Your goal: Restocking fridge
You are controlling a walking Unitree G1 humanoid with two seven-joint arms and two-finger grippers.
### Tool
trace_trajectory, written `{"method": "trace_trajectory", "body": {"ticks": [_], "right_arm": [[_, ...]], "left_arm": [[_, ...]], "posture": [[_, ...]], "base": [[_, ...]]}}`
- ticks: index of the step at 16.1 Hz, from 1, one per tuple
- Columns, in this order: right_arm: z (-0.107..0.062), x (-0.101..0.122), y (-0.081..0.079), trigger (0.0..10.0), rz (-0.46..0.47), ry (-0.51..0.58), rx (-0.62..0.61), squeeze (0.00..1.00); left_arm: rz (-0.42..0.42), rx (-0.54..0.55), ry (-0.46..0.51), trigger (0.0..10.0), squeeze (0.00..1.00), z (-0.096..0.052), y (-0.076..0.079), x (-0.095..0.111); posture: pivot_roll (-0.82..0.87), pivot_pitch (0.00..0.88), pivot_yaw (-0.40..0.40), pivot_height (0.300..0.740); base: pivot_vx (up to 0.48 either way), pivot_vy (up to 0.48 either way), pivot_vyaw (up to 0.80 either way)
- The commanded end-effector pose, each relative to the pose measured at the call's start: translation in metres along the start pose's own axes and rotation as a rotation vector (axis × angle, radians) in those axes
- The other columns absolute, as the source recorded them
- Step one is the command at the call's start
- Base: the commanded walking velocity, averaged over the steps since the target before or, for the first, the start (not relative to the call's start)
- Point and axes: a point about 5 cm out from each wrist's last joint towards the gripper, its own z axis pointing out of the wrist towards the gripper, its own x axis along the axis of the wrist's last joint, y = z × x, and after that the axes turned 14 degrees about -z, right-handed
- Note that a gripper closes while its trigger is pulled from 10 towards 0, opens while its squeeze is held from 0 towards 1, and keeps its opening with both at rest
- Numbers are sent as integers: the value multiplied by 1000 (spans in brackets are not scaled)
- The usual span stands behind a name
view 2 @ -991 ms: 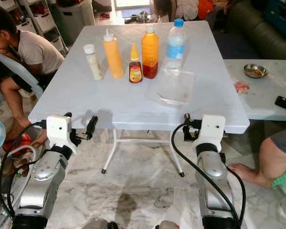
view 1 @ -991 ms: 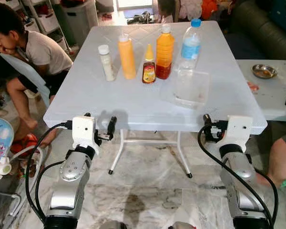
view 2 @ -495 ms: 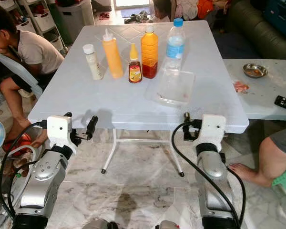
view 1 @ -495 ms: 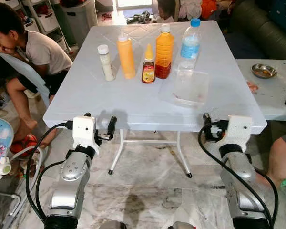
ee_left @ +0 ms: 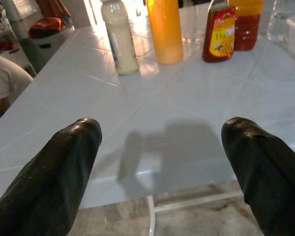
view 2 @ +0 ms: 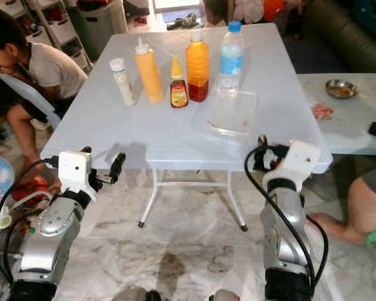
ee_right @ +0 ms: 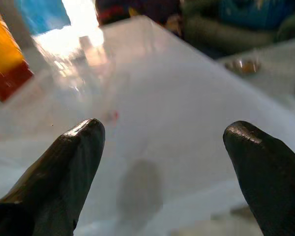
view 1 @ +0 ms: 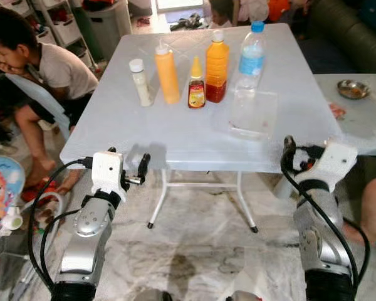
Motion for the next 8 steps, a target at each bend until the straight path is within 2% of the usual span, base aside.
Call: {"method": "trace_trajectory", "body": {"ticks": [1, 4, 8], "right_arm": [[8, 7, -3, 10000, 52, 21, -12, 0], [20, 16, -10, 10000, 103, 49, 8, 0], [32, 28, -21, 10000, 119, 97, 35, 0]], "left_arm": [[32, 1, 12, 10000, 0, -2, -6, 8], [51, -13, 4, 10000, 0, -3, -7, 10], [61, -25, 0, 10000, 0, -3, -6, 12]], "posture": [[-2, 71, 138, 740], [13, 77, 150, 740], [29, 77, 155, 740]], "base": [[0, 0, 0], [0, 0, 0], [0, 0, 0]]}}
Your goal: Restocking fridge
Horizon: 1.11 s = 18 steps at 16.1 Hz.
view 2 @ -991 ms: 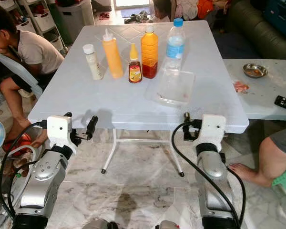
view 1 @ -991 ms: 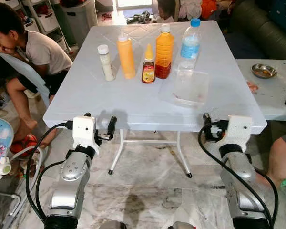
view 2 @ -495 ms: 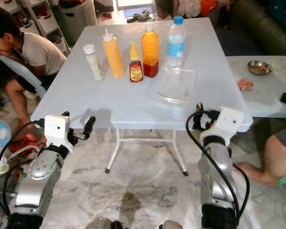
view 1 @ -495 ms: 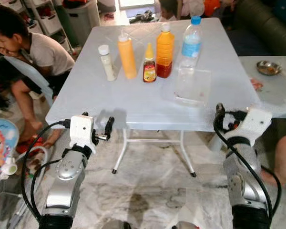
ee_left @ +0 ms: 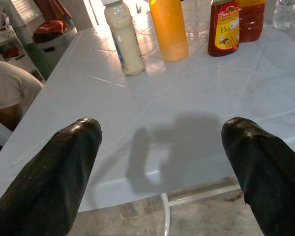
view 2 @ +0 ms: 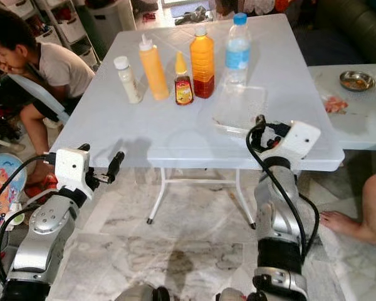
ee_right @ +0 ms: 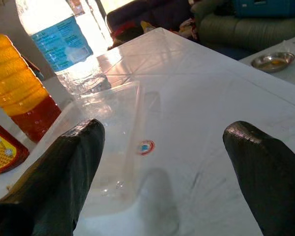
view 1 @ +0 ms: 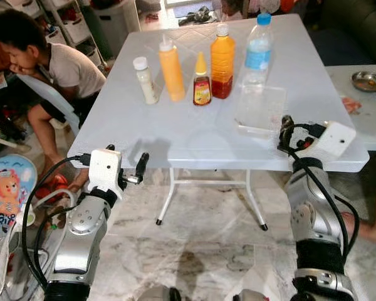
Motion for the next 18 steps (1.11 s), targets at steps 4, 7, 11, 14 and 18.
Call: {"method": "trace_trajectory", "body": {"ticks": [4, 7, 11, 14, 18], "right_arm": [[10, 1, -12, 10000, 103, -14, 34, 0], [18, 1, -17, 10000, 195, -39, 39, 0], [22, -7, -11, 10000, 360, -118, 1, 0], [16, -26, -9, 10000, 422, -220, -5, 0], [16, -28, -8, 10000, 424, -232, -3, 0]], "left_arm": [[32, 2, -4, 10000, 0, -3, -5, 5], [43, -2, -10, 10000, 0, -5, -6, 5], [51, -14, -14, 10000, 0, -5, -5, 6], [50, -22, -18, 10000, 0, -5, -3, 6], [51, -22, -16, 10000, 0, -4, -2, 6]], "posture": [[46, 89, 156, 740], [55, 93, 163, 740], [56, 95, 169, 740], [53, 99, 171, 740], [54, 94, 166, 740]], "base": [[0, 0, 0], [0, 0, 0], [0, 0, 0], [0, 0, 0], [0, 0, 0]]}}
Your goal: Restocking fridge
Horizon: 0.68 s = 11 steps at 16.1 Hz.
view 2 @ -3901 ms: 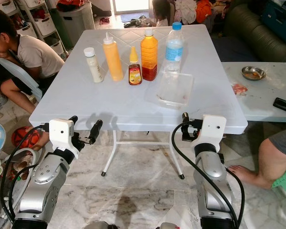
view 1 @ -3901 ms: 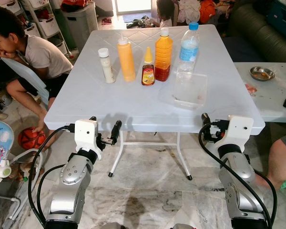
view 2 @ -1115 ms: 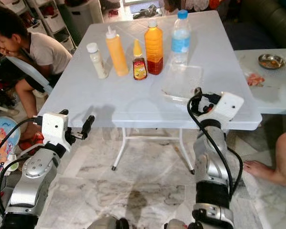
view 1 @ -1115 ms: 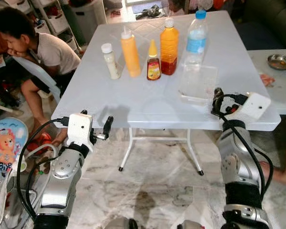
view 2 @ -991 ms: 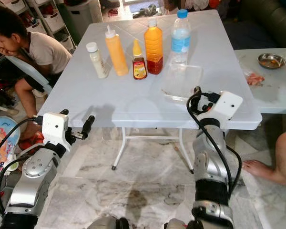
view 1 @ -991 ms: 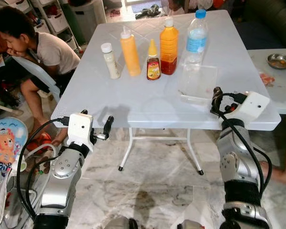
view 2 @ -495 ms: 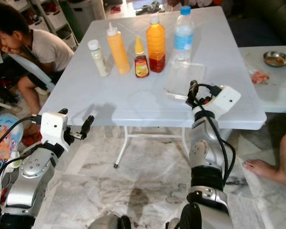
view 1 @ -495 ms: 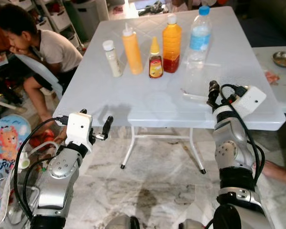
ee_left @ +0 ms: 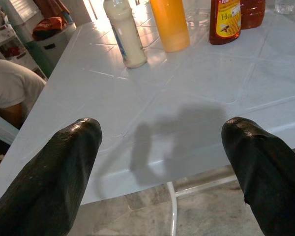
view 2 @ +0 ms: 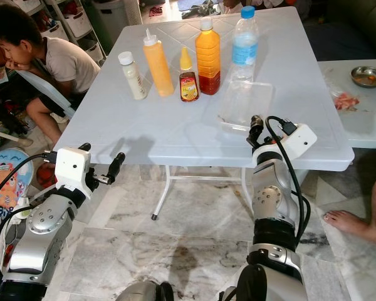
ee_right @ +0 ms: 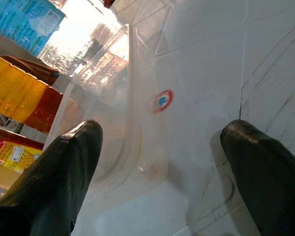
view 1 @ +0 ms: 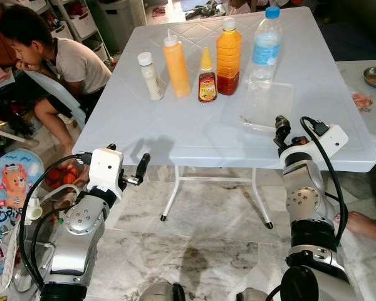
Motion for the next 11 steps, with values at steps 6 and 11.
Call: {"method": "trace_trajectory", "body": {"ticks": [6, 11], "right_arm": [[-12, -20, -19, 10000, 25, -88, 92, 0], [-9, 4, 3, 10000, -103, 45, 35, 0]], "left_arm": [[15, 5, 6, 10000, 0, 0, -1, 3], [10, 6, 4, 10000, 0, 0, 0, 2]], "posture": [[48, 84, 159, 740], [39, 90, 160, 740]], "base": [[0, 0, 0], [0, 0, 0]]}}
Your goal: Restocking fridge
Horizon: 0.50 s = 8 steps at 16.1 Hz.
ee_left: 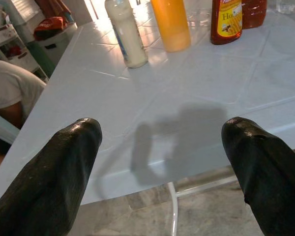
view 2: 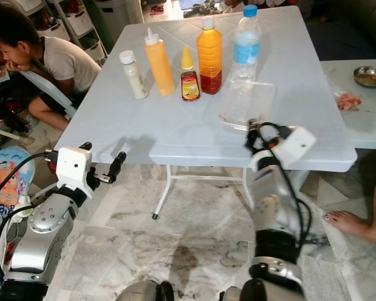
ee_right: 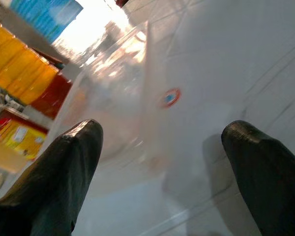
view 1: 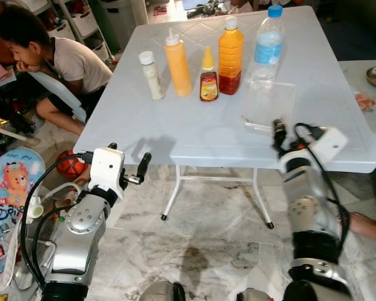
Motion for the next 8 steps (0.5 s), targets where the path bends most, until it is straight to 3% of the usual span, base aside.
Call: {"method": "trace_trajectory", "body": {"ticks": [1, 2, 4, 6, 8], "right_arm": [[3, 2, -4, 10000, 16, 5, 12, 0], [10, 5, -2, 9686, 36, 5, 17, 0], [17, 10, -5, 0, 50, 28, 33, 0], [21, 16, -6, 0, 54, 47, 40, 0], [26, 20, -3, 1569, 70, 51, 40, 0]], "left_arm": [[8, 9, -1, 10000, 0, -1, -2, 1], [8, 6, -1, 10000, 0, -1, -2, 1], [11, 7, -1, 10000, 0, -2, -3, 1], [14, 10, -1, 10000, 0, -2, -3, 2], [16, 13, -2, 10000, 0, -2, -4, 2]], "posture": [[40, 93, 162, 740], [43, 95, 164, 740], [52, 96, 163, 740], [55, 95, 162, 740], [56, 97, 161, 740]], "base": [[0, 0, 0], [0, 0, 0], [0, 0, 0], [0, 0, 0], [0, 0, 0]]}}
